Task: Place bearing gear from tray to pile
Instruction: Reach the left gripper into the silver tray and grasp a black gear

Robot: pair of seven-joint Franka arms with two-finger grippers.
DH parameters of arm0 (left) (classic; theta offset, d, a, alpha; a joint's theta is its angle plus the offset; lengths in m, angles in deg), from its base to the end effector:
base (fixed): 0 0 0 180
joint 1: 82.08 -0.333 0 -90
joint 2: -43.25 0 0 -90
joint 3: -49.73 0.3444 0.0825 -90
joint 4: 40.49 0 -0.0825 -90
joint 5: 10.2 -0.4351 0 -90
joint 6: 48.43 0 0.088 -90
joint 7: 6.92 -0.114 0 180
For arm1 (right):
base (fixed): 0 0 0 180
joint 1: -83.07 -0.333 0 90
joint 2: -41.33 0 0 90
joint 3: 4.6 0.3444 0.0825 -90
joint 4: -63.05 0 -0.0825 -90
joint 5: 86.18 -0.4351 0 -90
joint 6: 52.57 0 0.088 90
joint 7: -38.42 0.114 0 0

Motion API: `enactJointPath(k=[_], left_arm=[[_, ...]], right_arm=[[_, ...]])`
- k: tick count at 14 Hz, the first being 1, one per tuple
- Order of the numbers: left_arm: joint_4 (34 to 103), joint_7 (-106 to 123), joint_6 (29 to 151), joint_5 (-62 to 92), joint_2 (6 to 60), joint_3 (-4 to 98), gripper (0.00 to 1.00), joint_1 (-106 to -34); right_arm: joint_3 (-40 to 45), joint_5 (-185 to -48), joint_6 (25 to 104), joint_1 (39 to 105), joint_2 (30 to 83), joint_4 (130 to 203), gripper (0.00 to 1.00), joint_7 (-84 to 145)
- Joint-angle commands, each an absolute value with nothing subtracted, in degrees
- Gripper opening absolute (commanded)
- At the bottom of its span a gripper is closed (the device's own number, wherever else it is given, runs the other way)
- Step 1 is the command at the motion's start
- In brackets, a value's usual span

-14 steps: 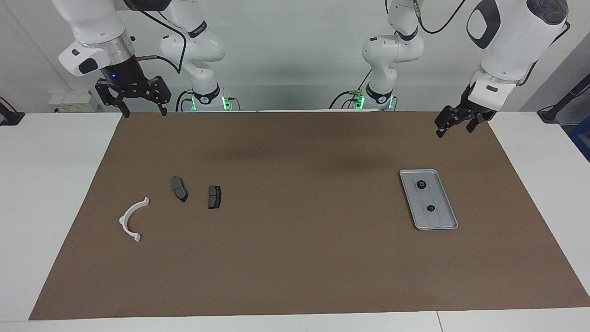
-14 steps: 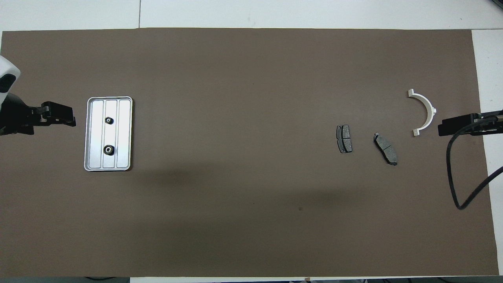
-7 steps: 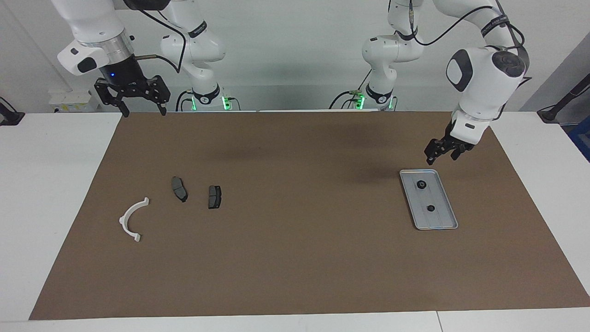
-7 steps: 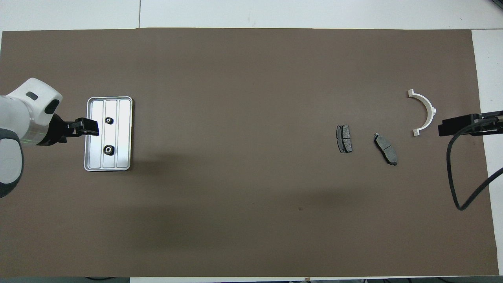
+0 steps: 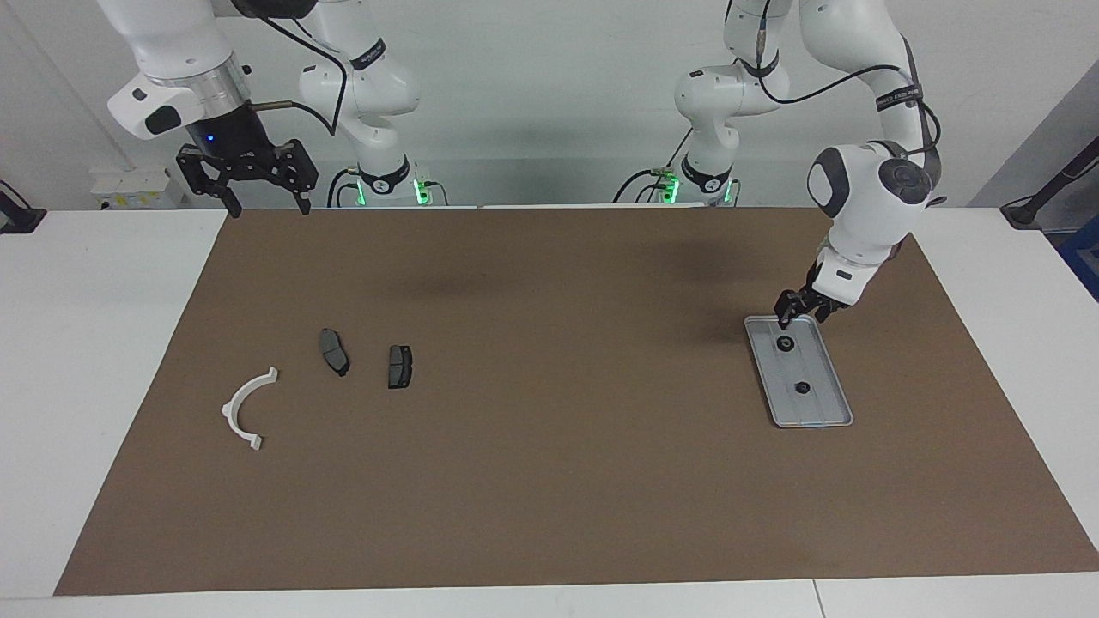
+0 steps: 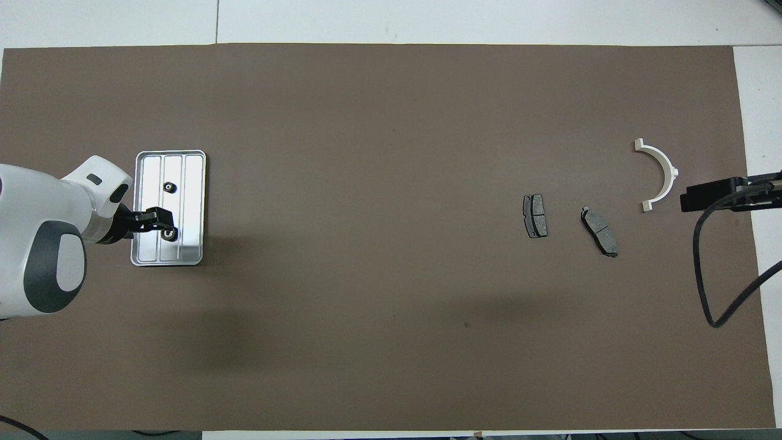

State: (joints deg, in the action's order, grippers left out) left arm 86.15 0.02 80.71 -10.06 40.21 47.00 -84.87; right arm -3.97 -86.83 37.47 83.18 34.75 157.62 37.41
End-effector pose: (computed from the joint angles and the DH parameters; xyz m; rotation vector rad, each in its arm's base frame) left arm 0.5751 0.0006 0.3434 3.1317 0.1941 -0.0151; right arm 0.5664 0.0068 0.6715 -3.1309 -0.0420 -0.0561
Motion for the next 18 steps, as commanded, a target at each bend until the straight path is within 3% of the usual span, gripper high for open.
enactJointPath(k=[1, 12, 14, 18], left_arm=[[87.04, -0.42, 83.84, -10.02, 37.90, 46.66, 0.68, -84.89], [88.18, -0.86, 88.07, -9.94, 34.37, 46.74, 0.61, -85.42], [88.18, -0.94, 88.07, -9.94, 34.37, 46.74, 0.53, -85.42], [88.18, -1.12, 87.98, -9.94, 34.37, 46.83, 0.19, -85.50]], right_arm=[[-2.93, -86.97, 38.04, 83.43, 33.77, 158.32, 1.00, 38.34], [-2.67, -87.59, 37.69, 83.60, 33.77, 158.58, 1.00, 38.33], [-2.67, -87.59, 37.69, 83.51, 33.60, 158.67, 1.00, 38.33], [-2.67, -87.59, 37.78, 83.78, 33.68, 158.58, 1.00, 38.25]])
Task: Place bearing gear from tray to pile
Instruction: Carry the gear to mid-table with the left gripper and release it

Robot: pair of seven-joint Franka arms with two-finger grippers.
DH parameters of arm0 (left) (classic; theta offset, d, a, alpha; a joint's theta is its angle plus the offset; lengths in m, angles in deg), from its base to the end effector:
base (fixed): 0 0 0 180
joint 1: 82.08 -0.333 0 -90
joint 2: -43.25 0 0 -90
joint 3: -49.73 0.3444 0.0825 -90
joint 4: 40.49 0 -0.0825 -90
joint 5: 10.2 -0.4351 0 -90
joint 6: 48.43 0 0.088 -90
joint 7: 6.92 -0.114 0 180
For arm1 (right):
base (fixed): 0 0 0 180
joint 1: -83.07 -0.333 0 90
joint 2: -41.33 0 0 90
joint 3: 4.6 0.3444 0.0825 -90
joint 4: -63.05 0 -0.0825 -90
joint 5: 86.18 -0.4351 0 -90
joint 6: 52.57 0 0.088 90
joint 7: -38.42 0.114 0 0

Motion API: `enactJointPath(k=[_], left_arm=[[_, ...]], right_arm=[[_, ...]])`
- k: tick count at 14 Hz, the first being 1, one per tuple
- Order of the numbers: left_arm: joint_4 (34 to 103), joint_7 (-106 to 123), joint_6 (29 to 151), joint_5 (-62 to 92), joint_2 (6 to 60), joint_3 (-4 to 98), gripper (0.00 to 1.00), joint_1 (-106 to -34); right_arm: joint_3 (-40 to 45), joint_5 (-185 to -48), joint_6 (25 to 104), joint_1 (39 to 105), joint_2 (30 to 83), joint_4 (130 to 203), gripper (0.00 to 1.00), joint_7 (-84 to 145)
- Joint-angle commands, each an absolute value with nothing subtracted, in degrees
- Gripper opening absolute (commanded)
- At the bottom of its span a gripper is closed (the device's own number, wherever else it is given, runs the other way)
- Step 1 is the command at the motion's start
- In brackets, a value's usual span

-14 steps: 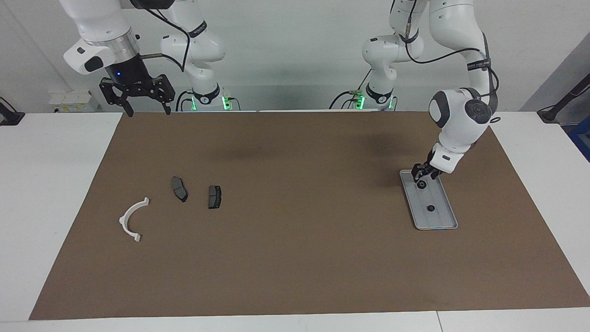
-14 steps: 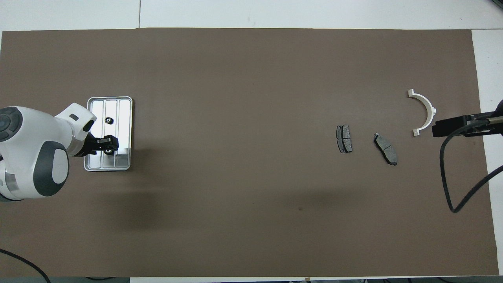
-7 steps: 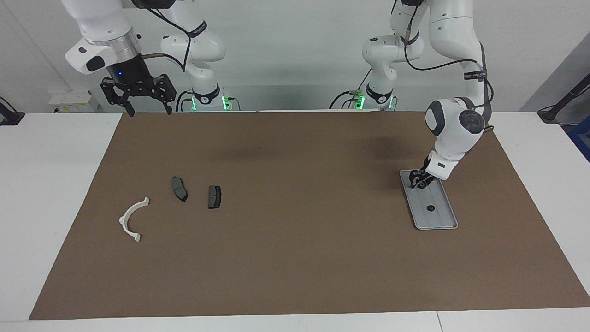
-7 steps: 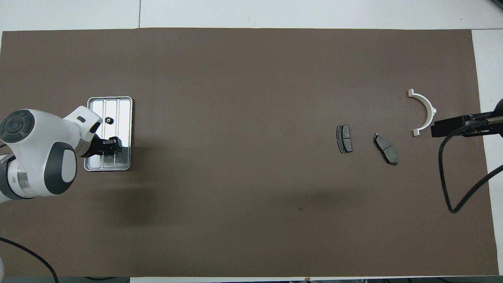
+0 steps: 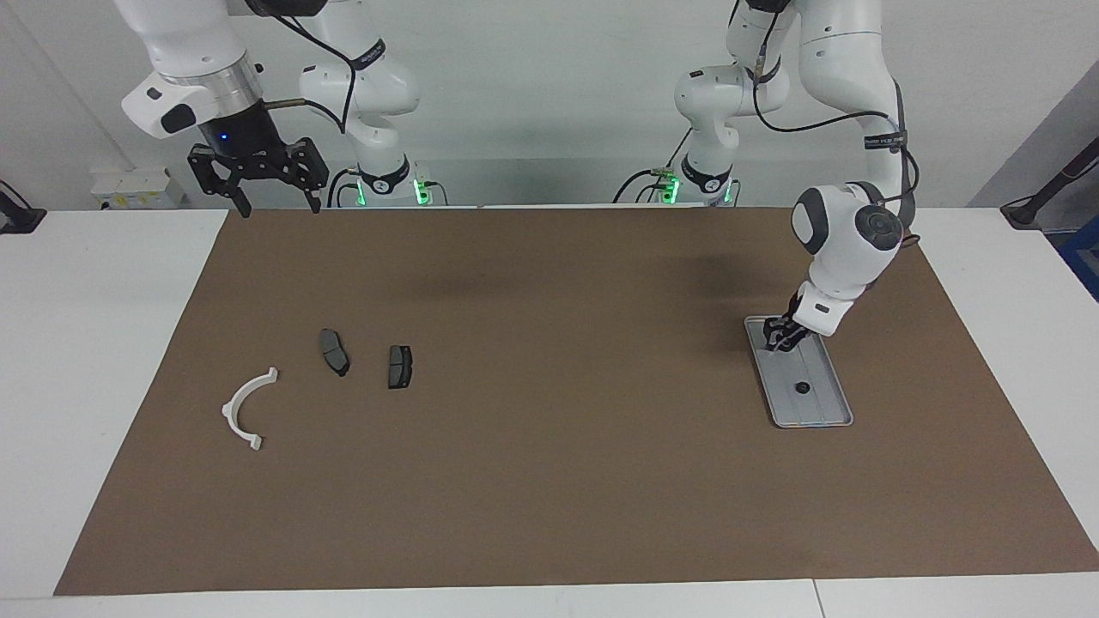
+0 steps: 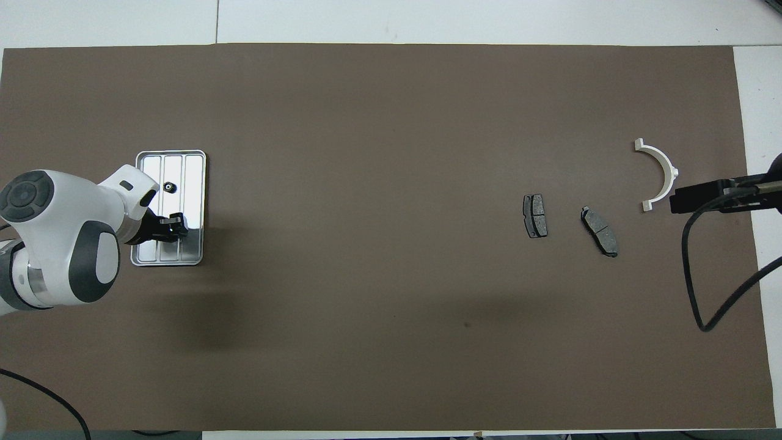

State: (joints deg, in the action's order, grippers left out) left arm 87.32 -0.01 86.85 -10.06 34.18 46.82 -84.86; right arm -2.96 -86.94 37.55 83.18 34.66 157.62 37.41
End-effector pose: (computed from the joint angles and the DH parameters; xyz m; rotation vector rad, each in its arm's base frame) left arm 0.5782 -0.0014 0.2826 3.1276 0.1888 -0.0443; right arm 0.5658 0.0176 0.6725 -3.1301 -0.0695 -0.0605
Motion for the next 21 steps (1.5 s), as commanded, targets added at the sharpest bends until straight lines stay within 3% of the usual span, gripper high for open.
enactJointPath(k=[1, 2, 6, 11, 16, 18, 21], left_arm=[[88.00, -1.03, 87.63, -9.94, 34.37, 46.75, 0.11, -85.50], [87.39, -0.95, 86.93, -9.94, 34.29, 46.74, 0.06, -85.50], [76.70, 4.12, 75.71, -9.32, 33.85, 46.48, 0.06, -83.14], [66.84, 28.45, 71.28, -9.23, 31.83, 46.48, 0.06, -69.45], [59.54, 41.40, 71.19, -8.53, 26.92, 46.74, 0.06, -58.19], [55.34, 46.58, 71.54, -9.14, 20.96, 46.83, 0.06, -54.15], [58.09, 49.50, 76.27, -11.08, 18.64, 46.83, 0.06, -52.81]], right_arm=[[-2.67, -87.59, 37.78, 83.78, 33.68, 158.58, 1.00, 38.25], [-2.67, -87.59, 38.04, 83.60, 33.68, 158.58, 1.00, 38.51], [-2.40, -87.93, 39.44, 82.64, 33.68, 158.58, 1.00, 38.77], [-2.49, -87.94, 39.80, 82.72, 33.77, 158.58, 1.00, 38.51], [-2.49, -87.94, 39.54, 82.72, 33.68, 158.76, 1.00, 38.25], [-2.49, -87.94, 39.71, 82.72, 33.68, 158.76, 1.00, 38.25], [-2.41, -87.94, 39.71, 82.37, 33.68, 158.76, 1.00, 38.60]])
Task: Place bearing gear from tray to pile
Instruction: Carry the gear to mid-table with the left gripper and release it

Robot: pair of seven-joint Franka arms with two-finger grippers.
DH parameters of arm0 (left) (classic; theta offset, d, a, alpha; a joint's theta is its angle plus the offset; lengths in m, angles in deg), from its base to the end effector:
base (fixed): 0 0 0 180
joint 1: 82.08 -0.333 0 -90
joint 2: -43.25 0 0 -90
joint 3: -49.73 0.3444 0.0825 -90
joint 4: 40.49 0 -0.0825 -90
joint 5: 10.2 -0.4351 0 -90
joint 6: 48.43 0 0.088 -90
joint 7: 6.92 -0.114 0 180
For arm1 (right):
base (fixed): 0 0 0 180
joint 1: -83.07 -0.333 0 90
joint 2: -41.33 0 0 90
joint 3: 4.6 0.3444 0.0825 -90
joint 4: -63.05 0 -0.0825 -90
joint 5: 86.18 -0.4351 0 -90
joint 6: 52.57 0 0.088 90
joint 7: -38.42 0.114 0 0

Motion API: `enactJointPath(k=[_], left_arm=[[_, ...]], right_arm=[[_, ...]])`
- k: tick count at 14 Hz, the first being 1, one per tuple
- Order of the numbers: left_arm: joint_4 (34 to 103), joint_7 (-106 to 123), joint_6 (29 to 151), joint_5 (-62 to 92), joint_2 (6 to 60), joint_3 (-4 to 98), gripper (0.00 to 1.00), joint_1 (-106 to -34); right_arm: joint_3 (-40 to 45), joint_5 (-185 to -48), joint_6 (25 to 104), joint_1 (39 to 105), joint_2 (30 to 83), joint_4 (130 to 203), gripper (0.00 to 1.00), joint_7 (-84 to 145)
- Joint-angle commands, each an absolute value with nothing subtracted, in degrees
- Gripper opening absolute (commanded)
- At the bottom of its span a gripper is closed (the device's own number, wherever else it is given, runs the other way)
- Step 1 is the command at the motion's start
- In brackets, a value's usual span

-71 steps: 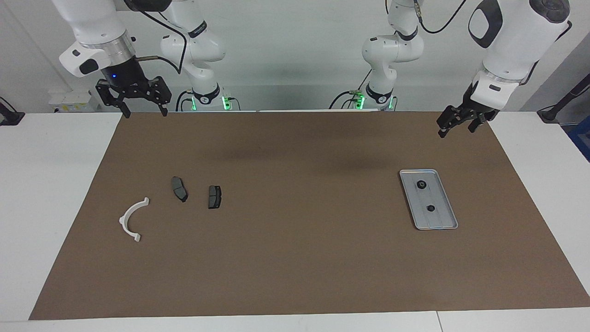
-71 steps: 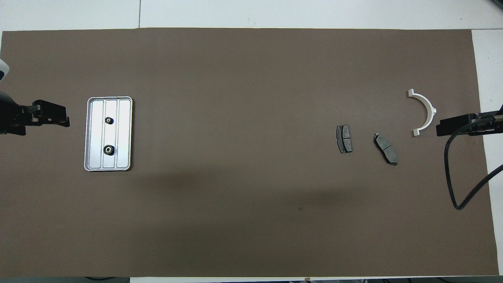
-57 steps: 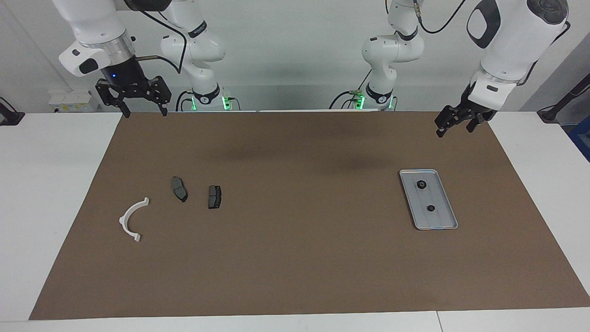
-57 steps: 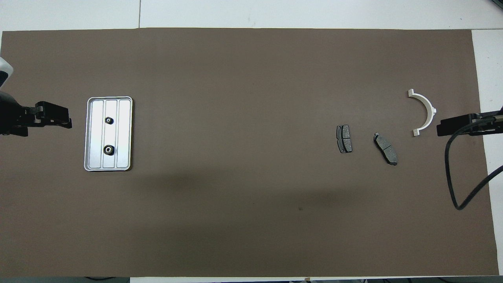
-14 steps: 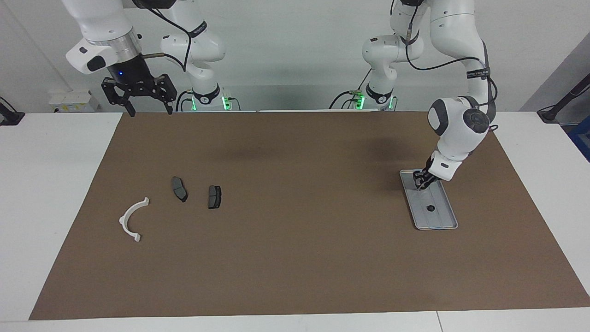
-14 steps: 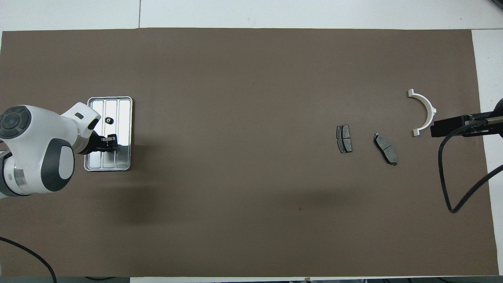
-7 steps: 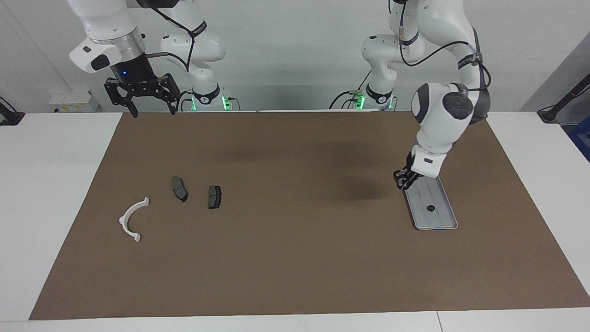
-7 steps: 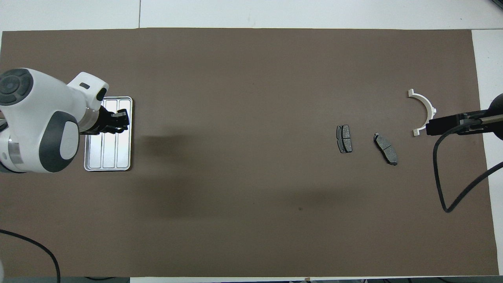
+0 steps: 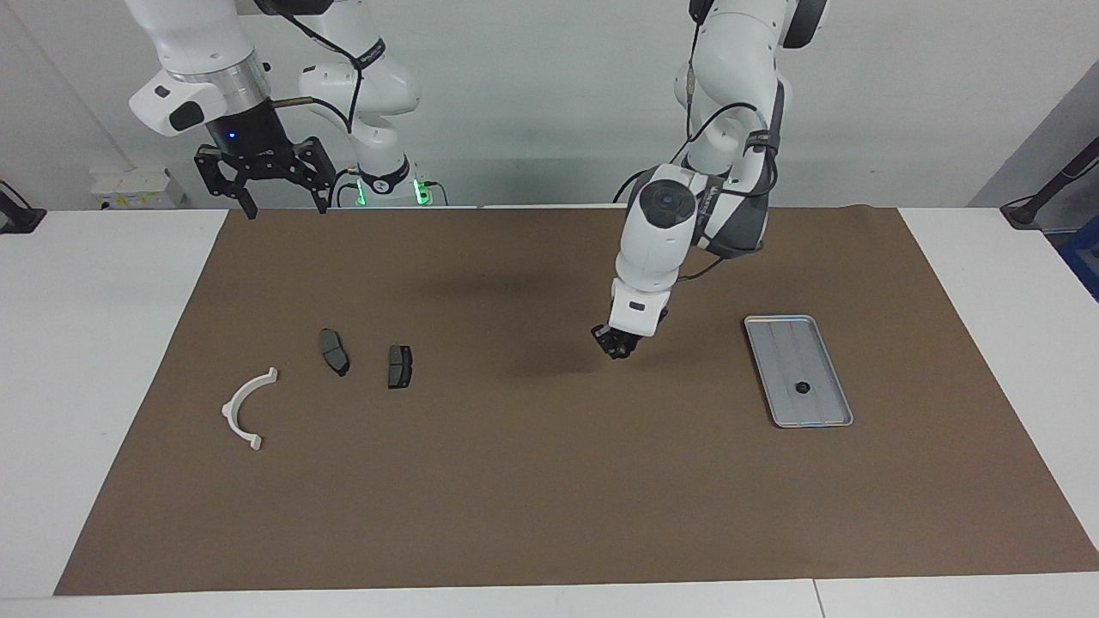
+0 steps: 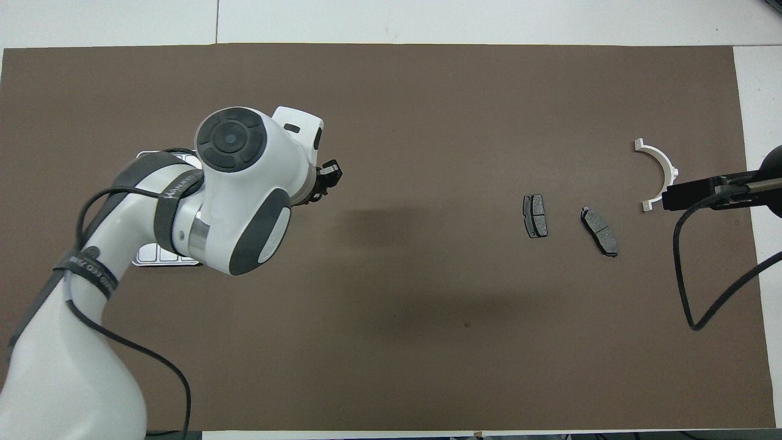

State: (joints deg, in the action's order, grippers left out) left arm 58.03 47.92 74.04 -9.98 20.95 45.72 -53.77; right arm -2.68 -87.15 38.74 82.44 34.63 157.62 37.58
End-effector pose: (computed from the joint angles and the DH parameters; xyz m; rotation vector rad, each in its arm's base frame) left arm 0.6058 -0.3783 0.3575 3.0376 0.6168 0.0016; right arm 0.5675 0.0284 0.6747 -3.1249 -0.0925 -0.0935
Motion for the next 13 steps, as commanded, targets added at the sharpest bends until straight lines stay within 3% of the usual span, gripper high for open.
enactJointPath(k=[1, 13], left_arm=[[59.77, 49.42, 78.29, -11.17, 18.64, 46.83, 0.06, -52.81], [63.83, 50.56, 81.21, -11.08, 18.38, 46.83, 0.07, -51.49]], right_arm=[[-2.40, -87.94, 39.71, 81.94, 33.68, 158.84, 1.00, 38.60], [-1.79, -89.78, 39.71, 80.45, 32.19, 162.80, 1.00, 50.26]])
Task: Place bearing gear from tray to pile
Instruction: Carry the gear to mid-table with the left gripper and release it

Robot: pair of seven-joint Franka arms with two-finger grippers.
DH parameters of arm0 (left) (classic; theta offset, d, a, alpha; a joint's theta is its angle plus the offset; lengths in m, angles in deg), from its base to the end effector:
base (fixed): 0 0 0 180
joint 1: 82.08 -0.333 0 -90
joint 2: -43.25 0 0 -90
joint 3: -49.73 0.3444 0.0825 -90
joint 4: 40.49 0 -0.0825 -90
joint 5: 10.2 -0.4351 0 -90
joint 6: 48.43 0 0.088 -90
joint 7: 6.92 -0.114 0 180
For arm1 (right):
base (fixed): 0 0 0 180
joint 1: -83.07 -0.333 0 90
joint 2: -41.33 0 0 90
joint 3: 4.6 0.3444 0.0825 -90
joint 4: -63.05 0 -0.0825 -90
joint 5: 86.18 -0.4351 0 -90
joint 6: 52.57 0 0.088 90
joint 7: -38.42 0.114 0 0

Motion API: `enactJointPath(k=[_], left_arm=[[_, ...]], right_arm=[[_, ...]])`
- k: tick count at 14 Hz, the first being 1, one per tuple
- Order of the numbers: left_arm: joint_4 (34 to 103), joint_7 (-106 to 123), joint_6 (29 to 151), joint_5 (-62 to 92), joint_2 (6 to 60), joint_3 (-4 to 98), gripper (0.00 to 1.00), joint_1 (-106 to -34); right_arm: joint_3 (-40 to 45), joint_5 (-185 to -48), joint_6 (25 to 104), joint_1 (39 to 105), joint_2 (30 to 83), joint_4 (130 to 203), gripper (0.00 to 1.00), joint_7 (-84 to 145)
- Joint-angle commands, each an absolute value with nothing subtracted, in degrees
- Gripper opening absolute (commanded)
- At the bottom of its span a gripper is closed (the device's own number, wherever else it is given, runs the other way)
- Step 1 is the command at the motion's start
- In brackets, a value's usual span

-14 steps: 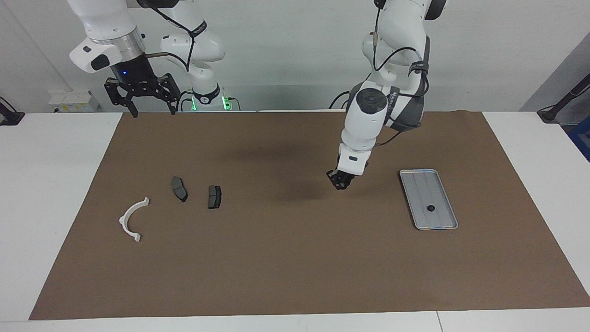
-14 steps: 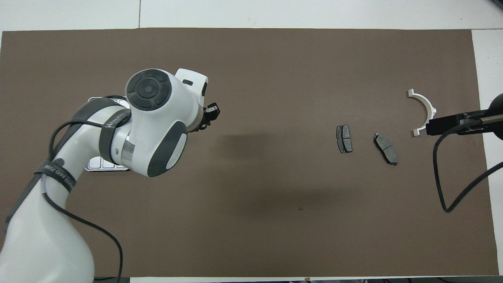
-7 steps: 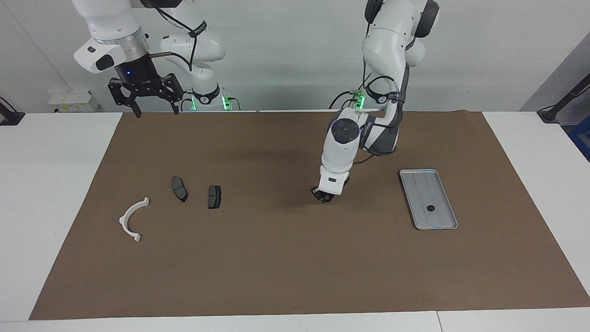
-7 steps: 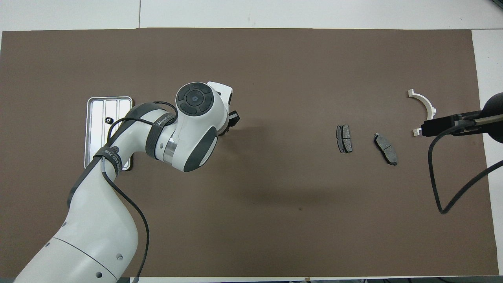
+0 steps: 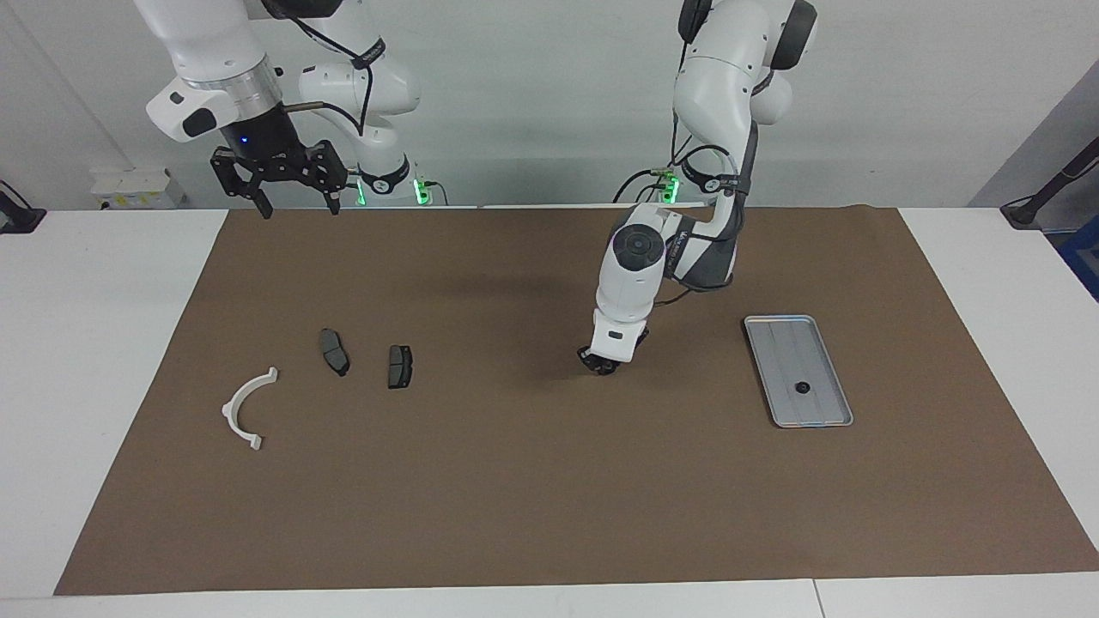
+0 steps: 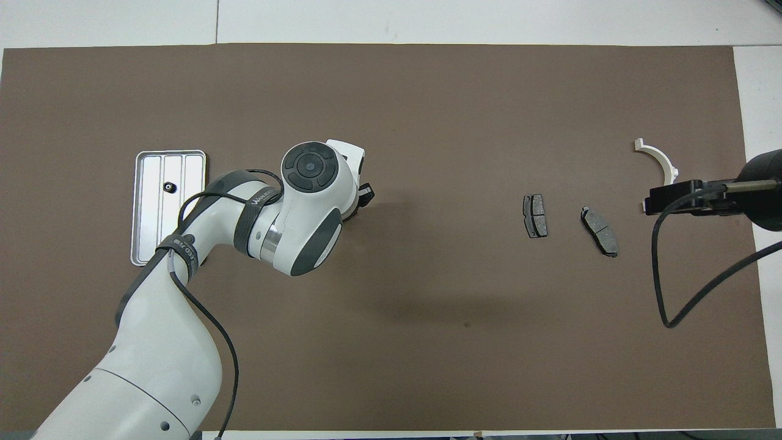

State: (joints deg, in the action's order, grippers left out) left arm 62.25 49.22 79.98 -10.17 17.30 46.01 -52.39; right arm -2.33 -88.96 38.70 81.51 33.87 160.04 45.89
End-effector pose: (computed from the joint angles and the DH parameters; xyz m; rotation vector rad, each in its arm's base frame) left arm 0.5891 -0.3847 0.2852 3.0604 0.6260 -0.0361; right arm 0.5612 0.0445 0.6600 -3.0936 0.0992 -0.0400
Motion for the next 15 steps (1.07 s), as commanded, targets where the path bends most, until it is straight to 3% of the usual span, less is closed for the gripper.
enactJointPath(k=[1, 3, 4, 5, 9, 11, 13, 15], left_arm=[[64.09, 50.56, 81.21, -11.08, 18.38, 46.83, 0.08, -51.40], [64.10, 50.56, 81.12, -11.08, 18.47, 46.83, 0.13, -51.14], [64.10, 50.65, 81.12, -11.08, 18.47, 46.83, 0.45, -51.14], [63.84, 50.82, 80.69, -11.08, 18.47, 46.92, 0.99, -51.14], [62.87, 50.30, 78.41, -11.25, 19.43, 47.01, 1.00, -52.36], [63.56, 46.11, 73.94, -11.25, 23.19, 47.10, 1.00, -55.43], [65.23, 34.97, 68.67, -11.25, 28.55, 46.92, 1.00, -61.91], [65.24, 26.51, 66.63, -11.08, 30.24, 46.83, 1.00, -67.29]], right_arm=[[-1.79, -89.78, 40.06, 79.57, 32.28, 163.32, 1.00, 52.29], [-1.79, -89.78, 41.81, 77.55, 32.36, 164.99, 1.00, 55.98], [-1.79, -89.78, 42.95, 77.02, 32.36, 165.96, 1.00, 57.57], [-1.79, -89.78, 44.18, 76.14, 32.45, 167.18, 1.00, 58.19], [-1.79, -89.78, 47.09, 73.68, 33.68, 168.69, 1.00, 60.65], [-1.79, -89.78, 50.07, 71.66, 34.64, 169.47, 1.00, 63.98], [-1.88, -89.78, 52.97, 68.76, 36.13, 170.36, 1.00, 69.07], [-1.79, -89.78, 56.57, 66.13, 39.20, 170.36, 1.00, 73.90]])
